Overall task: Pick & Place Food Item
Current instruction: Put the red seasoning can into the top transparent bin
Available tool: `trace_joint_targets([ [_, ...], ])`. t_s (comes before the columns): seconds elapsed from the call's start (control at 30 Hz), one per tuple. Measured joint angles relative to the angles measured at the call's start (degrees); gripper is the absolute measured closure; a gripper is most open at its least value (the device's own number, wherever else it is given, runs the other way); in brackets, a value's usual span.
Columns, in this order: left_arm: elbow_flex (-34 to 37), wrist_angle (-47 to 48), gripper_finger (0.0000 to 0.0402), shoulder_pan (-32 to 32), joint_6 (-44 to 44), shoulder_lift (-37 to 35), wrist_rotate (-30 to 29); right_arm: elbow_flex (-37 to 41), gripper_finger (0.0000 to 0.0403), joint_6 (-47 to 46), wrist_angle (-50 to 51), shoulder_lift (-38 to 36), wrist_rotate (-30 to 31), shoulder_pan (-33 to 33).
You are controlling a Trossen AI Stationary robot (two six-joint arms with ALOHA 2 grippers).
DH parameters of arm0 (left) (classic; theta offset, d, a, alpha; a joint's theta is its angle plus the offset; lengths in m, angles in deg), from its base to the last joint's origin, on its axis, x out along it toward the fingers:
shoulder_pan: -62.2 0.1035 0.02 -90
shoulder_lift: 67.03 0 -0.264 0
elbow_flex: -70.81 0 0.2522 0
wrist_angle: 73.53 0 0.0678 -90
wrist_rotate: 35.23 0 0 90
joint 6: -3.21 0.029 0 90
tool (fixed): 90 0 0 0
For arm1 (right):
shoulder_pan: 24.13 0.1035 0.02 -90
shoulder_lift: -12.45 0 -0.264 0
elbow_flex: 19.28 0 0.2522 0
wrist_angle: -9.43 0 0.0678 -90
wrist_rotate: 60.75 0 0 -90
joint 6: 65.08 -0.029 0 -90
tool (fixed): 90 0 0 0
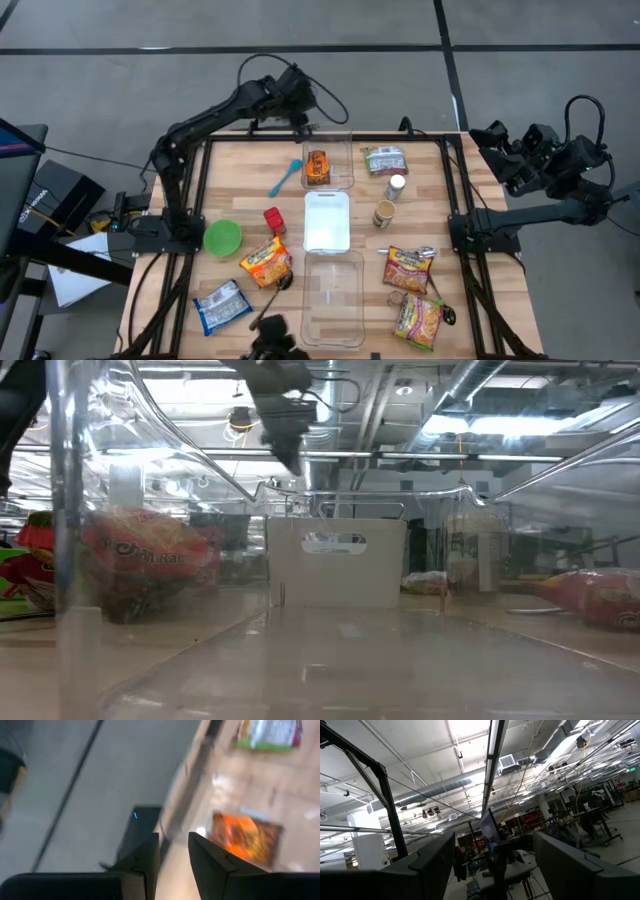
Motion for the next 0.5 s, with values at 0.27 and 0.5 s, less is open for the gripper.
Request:
trace_joint_targets([
  [0.27, 17.8, 2.5, 0.0302, 0.0, -4.9, -17.2, 5.6, 0.0, 0.014, 0.0, 0.0, 0.0, 0.0, 0.0],
  [0.5, 33.6, -1.3, 0.0302, -1.3, -14.0, -34.7, 11.8, 0.0, 0.014, -0.3, -0.1, 0.0, 0.0, 0.0],
])
